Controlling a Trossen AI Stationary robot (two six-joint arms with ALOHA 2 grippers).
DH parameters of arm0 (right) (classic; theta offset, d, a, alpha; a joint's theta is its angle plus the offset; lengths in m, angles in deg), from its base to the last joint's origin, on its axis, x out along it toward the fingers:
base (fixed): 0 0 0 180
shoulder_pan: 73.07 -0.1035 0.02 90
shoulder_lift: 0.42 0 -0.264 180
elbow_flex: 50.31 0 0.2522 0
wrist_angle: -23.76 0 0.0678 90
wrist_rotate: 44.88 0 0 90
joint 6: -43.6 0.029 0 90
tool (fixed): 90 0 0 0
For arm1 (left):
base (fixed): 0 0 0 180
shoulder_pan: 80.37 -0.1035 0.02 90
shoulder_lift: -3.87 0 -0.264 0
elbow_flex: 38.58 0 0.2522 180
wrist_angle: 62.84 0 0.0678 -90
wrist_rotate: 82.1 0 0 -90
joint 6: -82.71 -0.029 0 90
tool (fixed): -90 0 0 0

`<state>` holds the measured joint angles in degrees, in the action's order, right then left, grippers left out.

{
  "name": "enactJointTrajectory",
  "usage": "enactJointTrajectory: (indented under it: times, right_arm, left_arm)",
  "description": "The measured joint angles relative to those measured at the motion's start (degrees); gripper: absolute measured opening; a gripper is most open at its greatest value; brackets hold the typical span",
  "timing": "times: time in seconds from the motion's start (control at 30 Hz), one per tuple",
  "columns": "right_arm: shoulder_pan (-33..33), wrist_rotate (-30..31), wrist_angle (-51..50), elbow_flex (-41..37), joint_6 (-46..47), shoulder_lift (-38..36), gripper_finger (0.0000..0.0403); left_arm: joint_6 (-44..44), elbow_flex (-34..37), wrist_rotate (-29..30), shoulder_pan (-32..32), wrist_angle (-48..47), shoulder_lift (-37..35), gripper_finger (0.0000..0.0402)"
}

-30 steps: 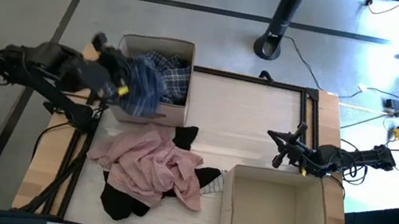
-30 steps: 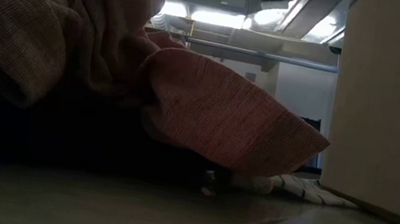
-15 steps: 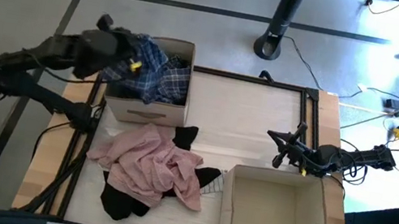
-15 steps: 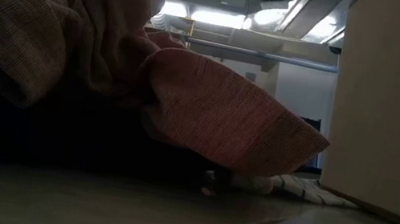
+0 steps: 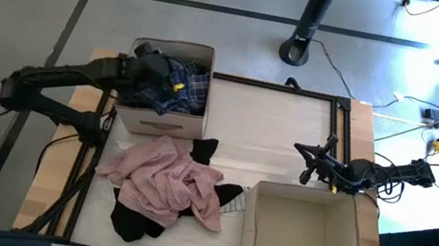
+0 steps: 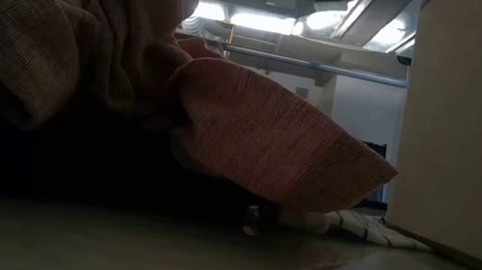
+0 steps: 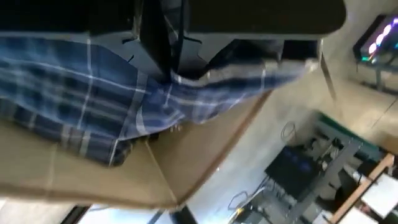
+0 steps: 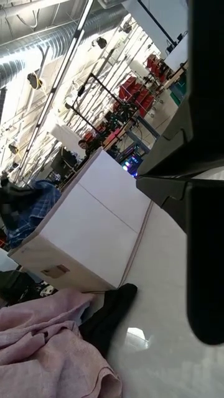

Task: Sort clothes
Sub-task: Put the blue pajamas into the top white laundry organizer

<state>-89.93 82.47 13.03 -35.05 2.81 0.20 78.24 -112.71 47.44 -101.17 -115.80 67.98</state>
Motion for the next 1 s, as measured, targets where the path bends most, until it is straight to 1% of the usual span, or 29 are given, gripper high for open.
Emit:
enactJointTrajectory:
  times: [0.1,0.2,0.3,0.43,0.57,0.7,0.8,0.9,1.0]
  right_arm:
    - [0.00,0.00,-0.02,0.00,0.00,0.00,0.0017]
    - [0.01,-0.01,-0.07,0.00,0.00,0.00,0.0017]
    - [0.00,-0.01,-0.09,0.00,0.00,-0.01,0.0017]
    - [0.00,-0.02,-0.11,0.00,0.00,0.00,0.0017]
    - [0.00,-0.02,-0.11,0.00,-0.01,0.00,0.0017]
    - [0.00,-0.02,-0.11,0.00,0.00,-0.01,0.0017]
    - [0.00,-0.02,-0.13,0.00,-0.01,-0.01,0.0017]
    - [0.00,-0.02,-0.11,0.00,-0.02,-0.02,0.0017]
    - [0.00,0.00,-0.11,0.00,-0.01,-0.02,0.0017]
  left_arm:
    - [2.63,1.66,-0.16,-0.77,-0.21,1.66,0.0033]
    - [4.41,3.16,-3.46,-0.83,-0.22,3.61,0.0057]
    - [4.77,4.98,-7.12,-0.83,-0.02,6.01,0.0090]
    - [7.12,6.35,-9.56,-1.31,-0.36,10.41,0.0133]
    - [7.91,6.99,-12.46,-2.58,-0.08,15.85,0.0162]
    - [8.94,8.75,-12.62,-3.61,3.18,21.10,0.0169]
    - [7.49,9.12,-12.39,-3.65,4.24,23.81,0.0166]
    - [6.65,7.31,-12.29,-3.63,1.30,23.47,0.0161]
    - [6.63,2.84,-12.20,-3.25,-4.63,20.27,0.0159]
